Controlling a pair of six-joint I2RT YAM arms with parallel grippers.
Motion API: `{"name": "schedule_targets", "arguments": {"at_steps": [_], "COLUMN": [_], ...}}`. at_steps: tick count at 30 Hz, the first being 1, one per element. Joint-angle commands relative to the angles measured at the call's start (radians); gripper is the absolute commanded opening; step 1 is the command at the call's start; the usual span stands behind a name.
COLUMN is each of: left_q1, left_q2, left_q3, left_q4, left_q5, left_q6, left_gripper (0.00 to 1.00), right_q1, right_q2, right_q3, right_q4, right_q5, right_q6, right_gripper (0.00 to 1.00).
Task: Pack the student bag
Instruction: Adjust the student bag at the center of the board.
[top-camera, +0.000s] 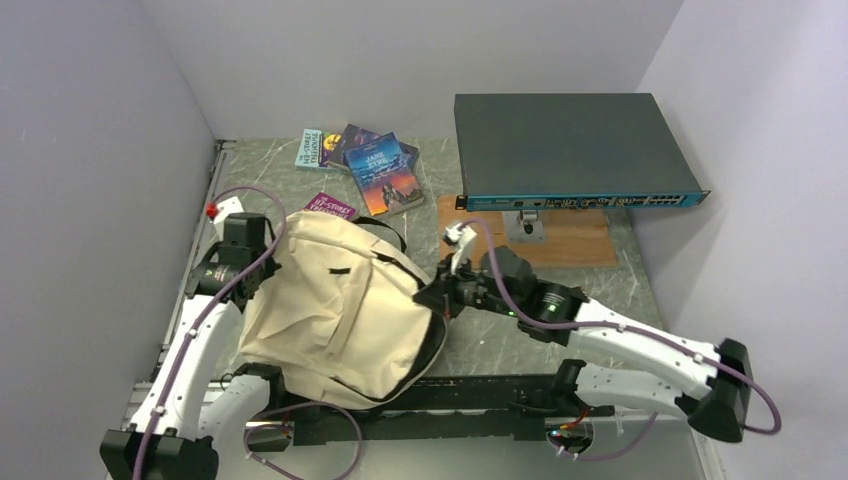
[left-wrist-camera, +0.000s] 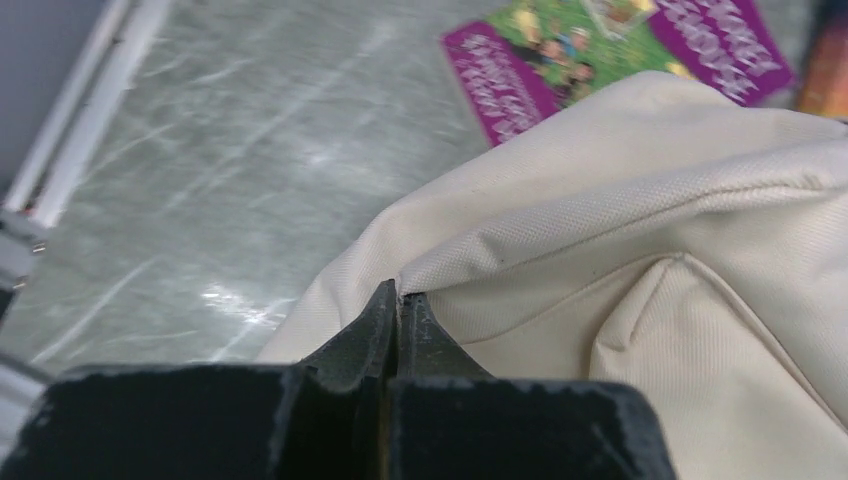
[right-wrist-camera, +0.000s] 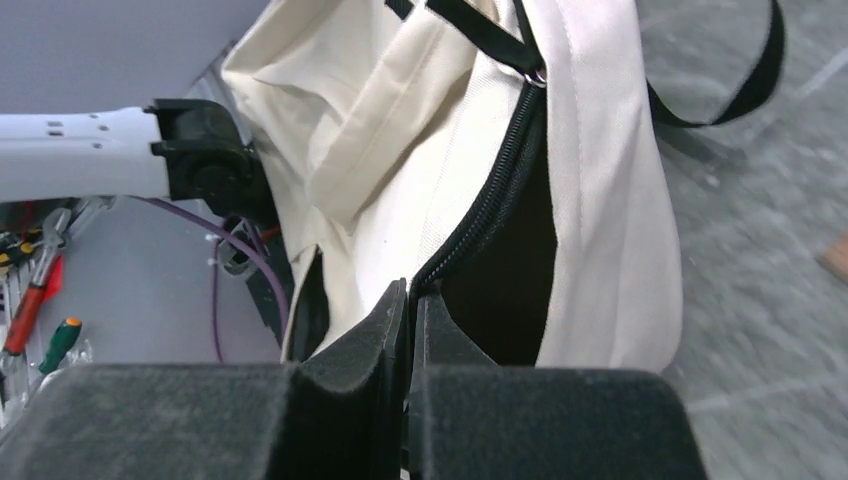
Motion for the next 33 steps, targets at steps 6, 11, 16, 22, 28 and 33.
{"name": "schedule_targets", "arguments": {"at_steps": [6, 11, 16, 22, 28, 33], "left_q1": [0.263, 0.4, 0.436, 0.437, 0.437, 0.432], "left_q2": [0.012, 0.062, 0.064, -0.068, -0.105, -0.025], "left_q3": [0.001, 0.004, 0.042, 0.023, 0.01, -0.057], "left_q4": [0.023, 0.055, 0.016, 0.042, 0.195, 0.548], "left_q5": [-0.179, -0.141, -0.036, 0.19, 0.552, 0.825], "left_q6": [0.168, 0.182, 0.18, 0.171, 0.17, 0.018], "left_gripper": [0.0, 0.24, 0.65, 0.76, 0.8, 0.84], "right_q1": [0.137, 0.184, 0.201, 0.212, 0.232, 0.245], "right_q2": [0.366, 0.574, 0.732, 0.778, 0.695, 0.555], "right_q3": [0.313, 0.511, 0.663, 0.675, 0.571, 0.493], "right_q4": [0.157, 0.129, 0.087, 0.083, 0.034, -0.031], "right_q5": [0.19, 0.262, 0.267, 0.213, 0.296, 0.368], "right_q6": [0.01, 0.013, 0.033, 0.013, -0.07, -0.133], "right_gripper": [0.0, 0.0, 0.0, 0.11, 0.53, 0.79]}}
